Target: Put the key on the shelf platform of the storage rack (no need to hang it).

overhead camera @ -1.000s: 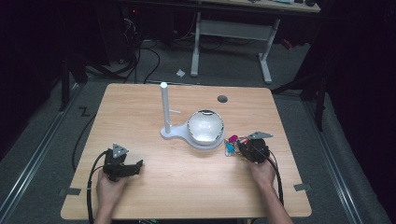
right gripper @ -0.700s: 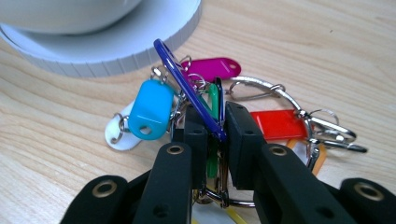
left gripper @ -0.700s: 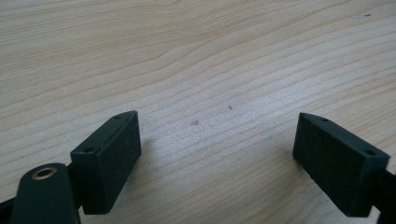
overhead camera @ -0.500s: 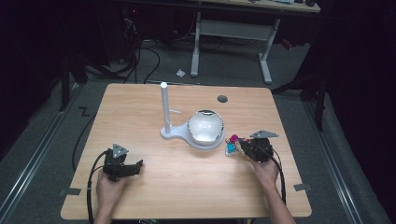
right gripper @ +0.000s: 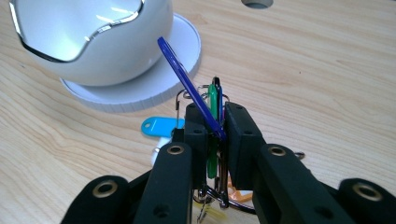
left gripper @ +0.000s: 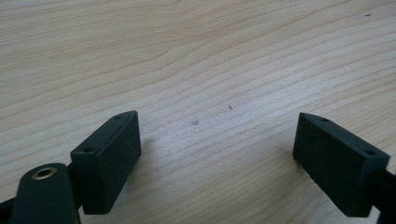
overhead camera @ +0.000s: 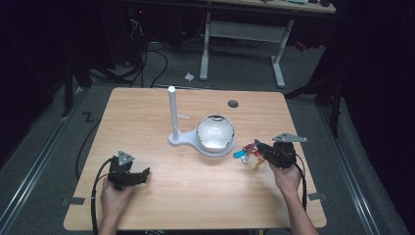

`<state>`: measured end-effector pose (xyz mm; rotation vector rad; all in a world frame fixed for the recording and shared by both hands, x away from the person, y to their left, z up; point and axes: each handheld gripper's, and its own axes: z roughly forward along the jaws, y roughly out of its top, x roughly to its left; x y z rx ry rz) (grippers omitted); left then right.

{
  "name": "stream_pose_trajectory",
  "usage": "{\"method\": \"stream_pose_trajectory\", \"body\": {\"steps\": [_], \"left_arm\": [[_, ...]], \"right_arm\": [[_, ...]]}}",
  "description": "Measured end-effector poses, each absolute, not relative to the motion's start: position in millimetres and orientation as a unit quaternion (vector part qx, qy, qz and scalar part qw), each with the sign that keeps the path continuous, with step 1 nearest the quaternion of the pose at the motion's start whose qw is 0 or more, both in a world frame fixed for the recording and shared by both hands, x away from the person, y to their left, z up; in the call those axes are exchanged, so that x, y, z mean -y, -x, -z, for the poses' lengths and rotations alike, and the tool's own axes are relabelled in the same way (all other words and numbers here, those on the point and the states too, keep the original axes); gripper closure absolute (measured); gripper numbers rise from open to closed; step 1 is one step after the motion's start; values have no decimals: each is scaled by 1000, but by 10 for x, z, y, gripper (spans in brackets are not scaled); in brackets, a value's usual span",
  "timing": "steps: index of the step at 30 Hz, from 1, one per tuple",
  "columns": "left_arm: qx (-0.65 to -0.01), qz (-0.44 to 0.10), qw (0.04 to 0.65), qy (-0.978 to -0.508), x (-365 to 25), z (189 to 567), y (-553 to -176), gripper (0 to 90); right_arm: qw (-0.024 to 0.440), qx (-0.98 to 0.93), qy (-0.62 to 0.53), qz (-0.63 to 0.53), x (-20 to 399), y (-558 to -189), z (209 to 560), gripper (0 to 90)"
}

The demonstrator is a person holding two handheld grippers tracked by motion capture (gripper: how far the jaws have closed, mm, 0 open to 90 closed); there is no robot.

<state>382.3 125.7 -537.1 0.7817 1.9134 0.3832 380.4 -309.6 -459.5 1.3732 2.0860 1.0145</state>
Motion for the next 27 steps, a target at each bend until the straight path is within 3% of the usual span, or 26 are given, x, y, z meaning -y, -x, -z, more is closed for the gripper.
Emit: {"method": "stream_pose_trajectory", "body": {"steps": [27], "left_arm": [[-788, -160, 496, -327, -1262, 5374, -3821, 156]], "right_arm": [[233, -737, -482, -413, 3195, -3680, 4192, 808]]}}
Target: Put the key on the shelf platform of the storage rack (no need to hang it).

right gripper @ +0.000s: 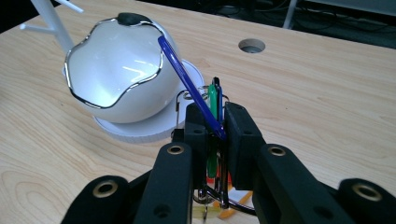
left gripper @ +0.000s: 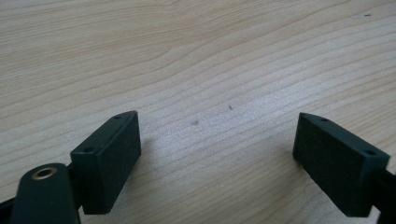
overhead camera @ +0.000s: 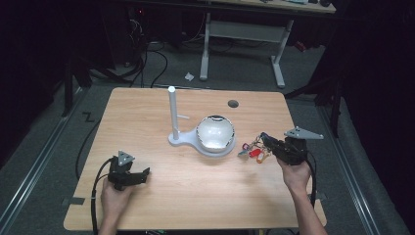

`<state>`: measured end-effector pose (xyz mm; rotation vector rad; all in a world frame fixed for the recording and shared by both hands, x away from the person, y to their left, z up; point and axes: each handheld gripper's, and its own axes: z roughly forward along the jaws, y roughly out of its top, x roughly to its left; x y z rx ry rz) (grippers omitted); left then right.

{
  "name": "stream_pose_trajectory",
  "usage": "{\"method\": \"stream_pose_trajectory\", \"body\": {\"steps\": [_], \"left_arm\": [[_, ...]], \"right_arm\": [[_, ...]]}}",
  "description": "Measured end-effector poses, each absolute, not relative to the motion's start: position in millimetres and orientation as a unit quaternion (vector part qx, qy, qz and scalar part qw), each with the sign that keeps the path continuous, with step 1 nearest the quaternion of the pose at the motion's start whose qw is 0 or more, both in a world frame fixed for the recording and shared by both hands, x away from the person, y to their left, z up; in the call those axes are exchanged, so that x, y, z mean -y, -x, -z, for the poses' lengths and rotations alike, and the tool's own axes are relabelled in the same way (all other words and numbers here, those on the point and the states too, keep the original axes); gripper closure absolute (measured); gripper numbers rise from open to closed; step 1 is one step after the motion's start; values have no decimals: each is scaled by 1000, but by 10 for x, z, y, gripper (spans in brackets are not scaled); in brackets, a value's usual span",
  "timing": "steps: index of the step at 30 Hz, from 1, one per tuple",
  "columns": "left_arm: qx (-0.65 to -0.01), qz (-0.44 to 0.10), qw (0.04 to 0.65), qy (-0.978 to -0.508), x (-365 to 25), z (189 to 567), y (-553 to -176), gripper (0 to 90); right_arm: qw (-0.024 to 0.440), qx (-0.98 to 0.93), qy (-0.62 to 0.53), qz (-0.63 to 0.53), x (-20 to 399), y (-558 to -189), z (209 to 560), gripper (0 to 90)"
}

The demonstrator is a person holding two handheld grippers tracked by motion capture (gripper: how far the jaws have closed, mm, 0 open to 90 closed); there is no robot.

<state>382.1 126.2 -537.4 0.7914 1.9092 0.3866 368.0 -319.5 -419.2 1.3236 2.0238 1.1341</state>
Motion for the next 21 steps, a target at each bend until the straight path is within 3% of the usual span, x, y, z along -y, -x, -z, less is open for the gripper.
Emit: {"method": "stream_pose_trajectory", "body": {"steps": [21], "left_arm": [[-789, -159, 496, -326, -1260, 5374, -3822, 156]], "right_arm": [[216, -736, -453, -454, 3109, -3723, 3902, 808]]}}
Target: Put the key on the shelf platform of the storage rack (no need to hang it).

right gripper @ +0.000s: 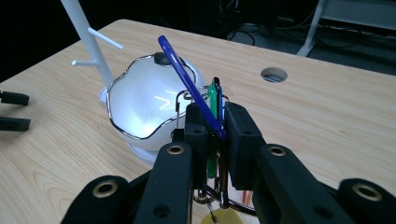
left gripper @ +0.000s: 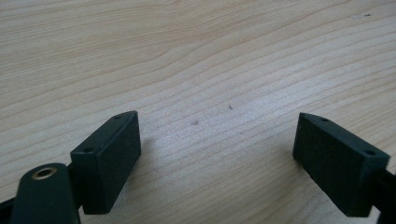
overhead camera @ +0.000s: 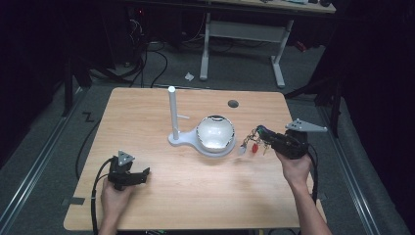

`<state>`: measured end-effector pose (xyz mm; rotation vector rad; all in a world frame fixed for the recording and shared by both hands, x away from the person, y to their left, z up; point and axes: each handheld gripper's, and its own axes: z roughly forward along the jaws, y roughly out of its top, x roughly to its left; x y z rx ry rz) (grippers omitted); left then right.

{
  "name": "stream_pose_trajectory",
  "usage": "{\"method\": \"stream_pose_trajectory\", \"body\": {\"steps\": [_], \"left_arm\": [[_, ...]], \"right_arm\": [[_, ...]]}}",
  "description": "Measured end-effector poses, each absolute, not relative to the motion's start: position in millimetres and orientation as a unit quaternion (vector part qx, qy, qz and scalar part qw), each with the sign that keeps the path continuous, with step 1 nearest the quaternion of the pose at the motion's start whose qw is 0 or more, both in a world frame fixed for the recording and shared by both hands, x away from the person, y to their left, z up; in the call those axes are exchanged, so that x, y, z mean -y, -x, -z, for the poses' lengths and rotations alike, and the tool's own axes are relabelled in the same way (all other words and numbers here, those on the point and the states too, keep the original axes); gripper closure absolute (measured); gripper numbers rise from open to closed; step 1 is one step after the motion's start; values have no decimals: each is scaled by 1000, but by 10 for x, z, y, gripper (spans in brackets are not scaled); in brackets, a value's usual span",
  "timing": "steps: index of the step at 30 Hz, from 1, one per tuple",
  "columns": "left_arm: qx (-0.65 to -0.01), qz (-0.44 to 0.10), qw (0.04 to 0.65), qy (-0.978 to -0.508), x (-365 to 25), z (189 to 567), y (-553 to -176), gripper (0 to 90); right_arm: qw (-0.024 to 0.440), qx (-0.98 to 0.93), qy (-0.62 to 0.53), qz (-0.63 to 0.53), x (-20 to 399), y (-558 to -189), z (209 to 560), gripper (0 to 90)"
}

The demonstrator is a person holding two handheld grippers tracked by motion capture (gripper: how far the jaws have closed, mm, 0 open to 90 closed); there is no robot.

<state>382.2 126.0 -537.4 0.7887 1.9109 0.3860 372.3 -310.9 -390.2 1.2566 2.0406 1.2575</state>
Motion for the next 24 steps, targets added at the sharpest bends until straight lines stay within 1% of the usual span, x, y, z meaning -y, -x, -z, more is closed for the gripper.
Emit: {"method": "stream_pose_trajectory", "body": {"steps": [14, 24], "left_arm": [[-789, -159, 496, -326, -1261, 5374, -3821, 157], [-789, -160, 496, -325, -1261, 5373, -3822, 157]], "right_arm": [[202, -744, -426, -473, 2976, -3796, 3665, 807], [192, -745, -415, -485, 2892, -3845, 3567, 807]]}}
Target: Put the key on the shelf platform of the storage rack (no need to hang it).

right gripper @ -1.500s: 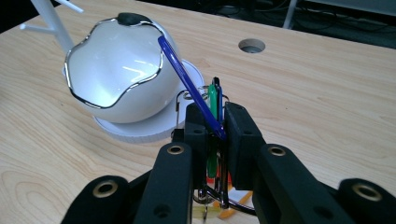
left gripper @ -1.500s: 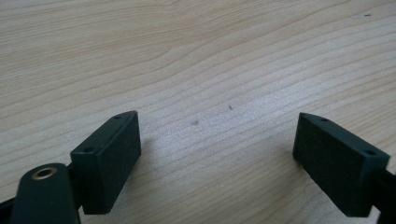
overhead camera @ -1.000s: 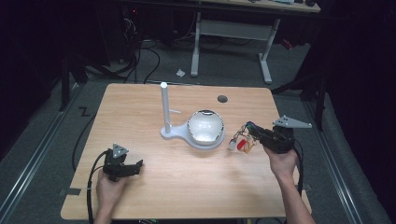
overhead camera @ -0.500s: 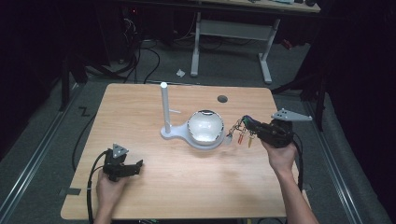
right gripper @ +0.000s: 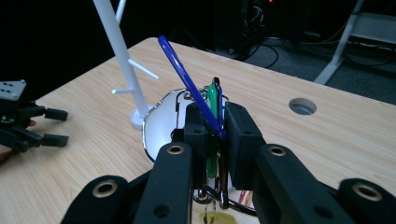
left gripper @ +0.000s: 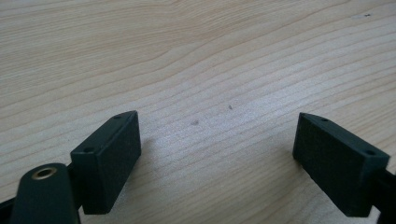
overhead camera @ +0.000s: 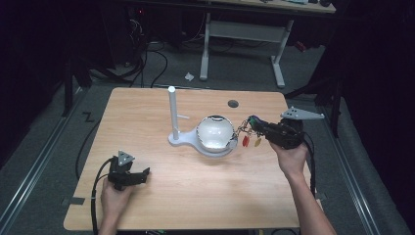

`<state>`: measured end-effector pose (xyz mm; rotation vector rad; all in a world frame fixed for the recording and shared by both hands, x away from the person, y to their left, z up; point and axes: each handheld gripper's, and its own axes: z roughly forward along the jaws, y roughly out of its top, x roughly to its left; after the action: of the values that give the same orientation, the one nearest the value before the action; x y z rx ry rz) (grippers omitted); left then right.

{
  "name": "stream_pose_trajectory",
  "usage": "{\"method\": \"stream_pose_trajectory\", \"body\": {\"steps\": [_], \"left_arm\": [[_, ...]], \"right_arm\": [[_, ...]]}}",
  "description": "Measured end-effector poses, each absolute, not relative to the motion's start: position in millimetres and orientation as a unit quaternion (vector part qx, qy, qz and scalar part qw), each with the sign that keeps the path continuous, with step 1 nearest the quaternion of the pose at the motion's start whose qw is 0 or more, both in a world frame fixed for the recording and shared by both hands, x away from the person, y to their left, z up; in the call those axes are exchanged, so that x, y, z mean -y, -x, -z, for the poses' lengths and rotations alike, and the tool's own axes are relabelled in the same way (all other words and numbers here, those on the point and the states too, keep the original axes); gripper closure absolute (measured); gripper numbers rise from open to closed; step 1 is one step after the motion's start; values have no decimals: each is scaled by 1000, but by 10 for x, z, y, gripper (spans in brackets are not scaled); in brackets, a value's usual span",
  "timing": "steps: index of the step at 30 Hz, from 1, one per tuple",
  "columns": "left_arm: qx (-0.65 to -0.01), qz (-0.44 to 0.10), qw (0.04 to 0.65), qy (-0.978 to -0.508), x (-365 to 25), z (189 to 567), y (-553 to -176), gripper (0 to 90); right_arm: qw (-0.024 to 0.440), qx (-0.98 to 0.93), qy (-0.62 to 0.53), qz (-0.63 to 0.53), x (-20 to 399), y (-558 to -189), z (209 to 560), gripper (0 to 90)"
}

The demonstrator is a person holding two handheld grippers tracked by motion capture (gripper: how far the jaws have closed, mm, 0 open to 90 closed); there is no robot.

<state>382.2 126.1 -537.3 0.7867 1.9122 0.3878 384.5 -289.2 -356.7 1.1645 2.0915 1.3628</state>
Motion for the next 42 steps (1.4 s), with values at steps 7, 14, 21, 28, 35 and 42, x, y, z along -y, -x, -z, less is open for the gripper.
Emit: {"method": "stream_pose_trajectory", "body": {"steps": [7, 14, 21, 28, 35, 42], "left_arm": [[-789, -160, 496, -325, -1262, 5373, -3822, 157], [-789, -160, 496, -325, -1261, 5373, -3822, 156], [-789, -160, 496, -325, -1261, 5373, -3822, 157], [-789, -160, 496, -326, -1262, 5373, -3822, 156], [-789, -161, 496, -326, -1262, 5373, -3822, 156], [-787, -160, 497, -328, -1264, 5376, -3822, 156]], "right_arm": [[189, -749, -399, -493, 2791, -3889, 3431, 806], [185, -753, -391, -496, 2706, -3936, 3360, 806], [178, -757, -379, -502, 2587, -4015, 3295, 806], [175, -761, -366, -506, 2445, -4072, 3217, 806], [172, -766, -355, -507, 2324, -4115, 3198, 806], [159, -773, -358, -498, 2224, -4199, 3336, 805]]}}
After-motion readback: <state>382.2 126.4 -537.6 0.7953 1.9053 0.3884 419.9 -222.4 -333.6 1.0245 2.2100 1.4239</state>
